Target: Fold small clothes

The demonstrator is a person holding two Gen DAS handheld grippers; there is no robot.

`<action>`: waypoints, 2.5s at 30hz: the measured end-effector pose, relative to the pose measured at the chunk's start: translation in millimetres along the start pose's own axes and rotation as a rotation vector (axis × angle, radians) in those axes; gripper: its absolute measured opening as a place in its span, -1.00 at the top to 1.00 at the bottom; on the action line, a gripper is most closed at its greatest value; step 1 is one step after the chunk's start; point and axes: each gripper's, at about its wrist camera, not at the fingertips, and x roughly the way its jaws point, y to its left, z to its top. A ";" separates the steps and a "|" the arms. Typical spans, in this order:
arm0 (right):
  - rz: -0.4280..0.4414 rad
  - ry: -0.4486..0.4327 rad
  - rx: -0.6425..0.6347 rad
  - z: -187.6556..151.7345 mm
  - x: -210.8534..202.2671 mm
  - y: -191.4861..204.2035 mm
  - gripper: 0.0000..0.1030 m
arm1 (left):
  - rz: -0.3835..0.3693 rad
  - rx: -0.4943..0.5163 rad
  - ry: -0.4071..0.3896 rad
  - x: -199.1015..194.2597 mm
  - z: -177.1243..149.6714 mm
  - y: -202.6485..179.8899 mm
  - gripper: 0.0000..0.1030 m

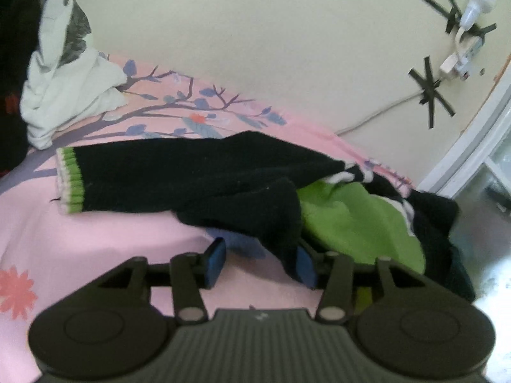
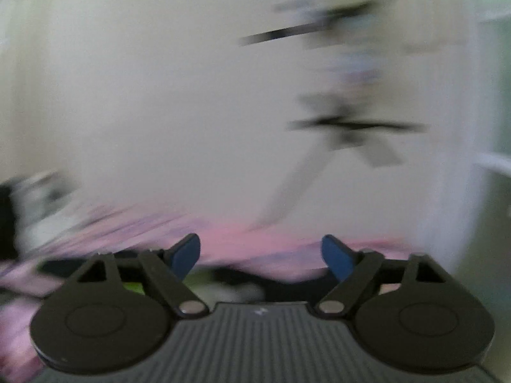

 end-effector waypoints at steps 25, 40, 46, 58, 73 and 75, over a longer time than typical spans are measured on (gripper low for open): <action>0.317 -0.115 0.332 138.7 -39.5 8.8 1.00 | -0.134 0.259 -0.246 -89.0 -0.1 -48.0 -0.19; 0.404 -0.248 0.364 189.4 -84.0 21.5 1.00 | -0.172 0.478 -0.406 -99.3 3.2 -128.0 -0.52; 0.423 -0.285 0.400 194.5 -100.9 14.1 1.00 | -0.191 0.458 -0.290 -57.1 27.2 -125.9 0.76; 0.244 -0.530 0.470 197.0 -168.9 -33.3 1.00 | -0.249 0.442 -0.685 -216.3 65.5 -113.9 0.78; 0.223 -0.756 0.382 192.3 -275.2 -10.7 1.00 | -0.161 0.538 -1.123 -360.5 71.8 -171.3 0.78; 0.221 -0.758 0.379 191.8 -281.2 -10.5 1.00 | -0.152 0.541 -1.127 -361.0 73.7 -174.6 0.78</action>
